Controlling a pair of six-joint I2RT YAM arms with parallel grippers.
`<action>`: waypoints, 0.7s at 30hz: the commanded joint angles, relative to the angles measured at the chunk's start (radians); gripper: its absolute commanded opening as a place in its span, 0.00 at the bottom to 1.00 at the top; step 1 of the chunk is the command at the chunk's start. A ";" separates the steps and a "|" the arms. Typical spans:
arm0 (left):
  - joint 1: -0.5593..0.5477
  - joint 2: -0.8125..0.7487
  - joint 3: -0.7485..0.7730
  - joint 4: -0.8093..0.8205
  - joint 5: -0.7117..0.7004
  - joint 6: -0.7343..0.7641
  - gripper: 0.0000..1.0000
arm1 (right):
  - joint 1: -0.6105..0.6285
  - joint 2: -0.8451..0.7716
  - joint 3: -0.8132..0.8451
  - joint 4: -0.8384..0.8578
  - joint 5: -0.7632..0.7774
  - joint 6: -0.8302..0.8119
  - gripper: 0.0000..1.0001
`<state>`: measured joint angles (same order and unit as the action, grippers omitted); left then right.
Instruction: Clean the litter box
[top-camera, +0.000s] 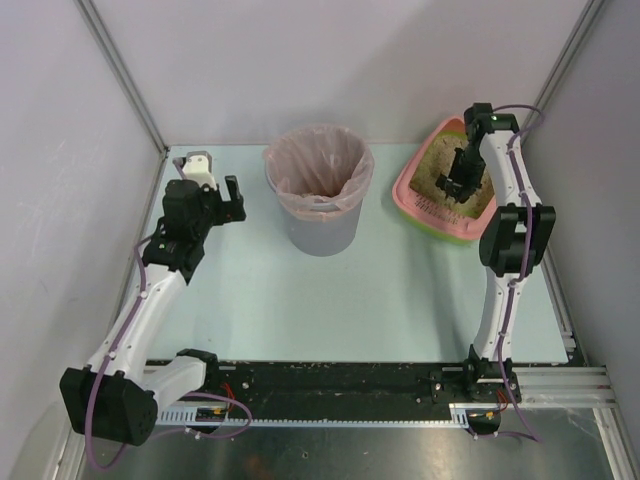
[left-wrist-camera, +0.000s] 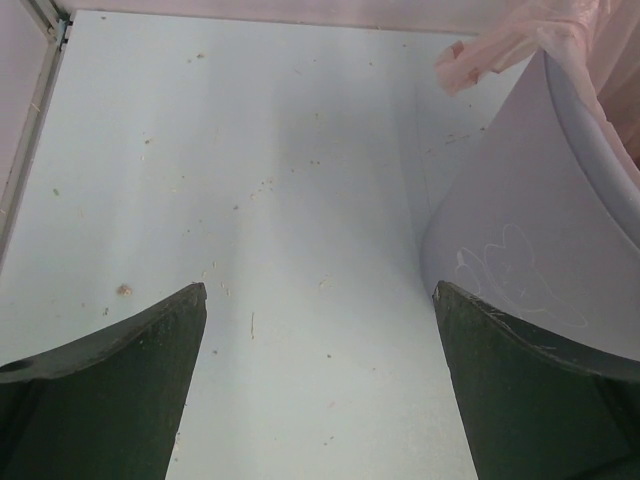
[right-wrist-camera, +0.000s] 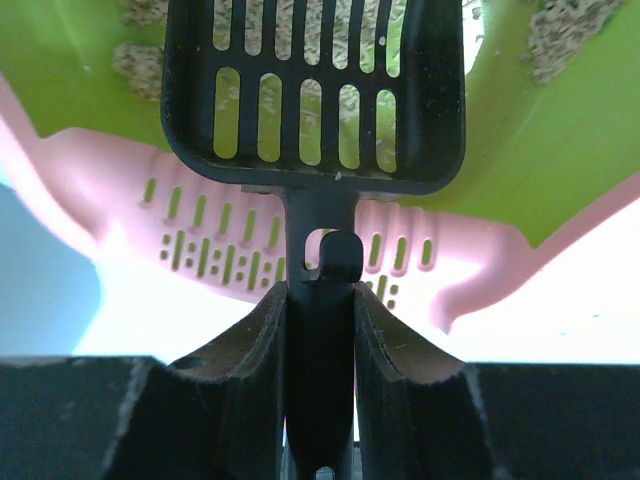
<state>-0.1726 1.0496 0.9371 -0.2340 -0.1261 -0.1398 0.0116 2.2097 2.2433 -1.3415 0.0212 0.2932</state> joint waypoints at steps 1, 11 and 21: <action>-0.004 0.036 0.074 0.015 -0.044 0.005 1.00 | -0.064 -0.085 0.016 -0.176 -0.154 0.132 0.00; -0.004 0.109 0.117 0.019 0.000 0.065 1.00 | -0.113 -0.131 -0.059 -0.177 -0.227 0.198 0.00; -0.002 0.093 0.100 0.009 -0.010 0.131 1.00 | -0.117 -0.070 -0.044 -0.177 -0.248 0.211 0.00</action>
<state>-0.1726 1.1687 1.0138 -0.2424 -0.1291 -0.0605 -0.1020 2.1368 2.1738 -1.3426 -0.2127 0.4789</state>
